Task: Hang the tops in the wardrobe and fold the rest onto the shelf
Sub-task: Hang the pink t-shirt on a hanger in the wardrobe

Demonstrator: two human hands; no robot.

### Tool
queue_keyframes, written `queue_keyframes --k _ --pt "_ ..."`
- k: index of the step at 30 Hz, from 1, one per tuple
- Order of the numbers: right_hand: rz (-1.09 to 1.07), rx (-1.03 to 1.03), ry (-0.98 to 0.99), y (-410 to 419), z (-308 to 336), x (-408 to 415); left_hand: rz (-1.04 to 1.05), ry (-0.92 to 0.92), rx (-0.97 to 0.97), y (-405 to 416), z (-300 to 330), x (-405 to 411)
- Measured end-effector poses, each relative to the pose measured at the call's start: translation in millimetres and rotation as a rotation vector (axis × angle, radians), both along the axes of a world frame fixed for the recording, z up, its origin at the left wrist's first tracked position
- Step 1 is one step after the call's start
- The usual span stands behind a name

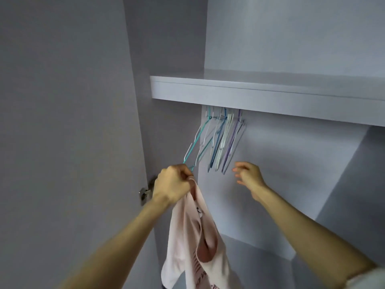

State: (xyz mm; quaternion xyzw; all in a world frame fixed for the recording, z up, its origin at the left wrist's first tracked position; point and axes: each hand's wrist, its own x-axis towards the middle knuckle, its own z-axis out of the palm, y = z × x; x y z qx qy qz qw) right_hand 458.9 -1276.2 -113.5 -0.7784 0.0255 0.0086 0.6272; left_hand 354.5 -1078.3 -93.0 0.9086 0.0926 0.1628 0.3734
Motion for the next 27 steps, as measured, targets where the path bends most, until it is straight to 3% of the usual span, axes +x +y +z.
queue_keyframes --k 7,18,27 --pt "-0.122 -0.101 0.058 39.6 -22.1 60.9 0.015 0.009 0.090 7.1 -5.3 42.5" --pt "-0.247 0.001 -0.029 30.4 -20.5 67.3 0.059 0.034 0.115 17.1 -13.4 44.8" --pt "-0.008 -0.087 0.005 -26.5 -31.9 6.7 0.132 0.073 0.097 -21.6 -19.3 8.6"
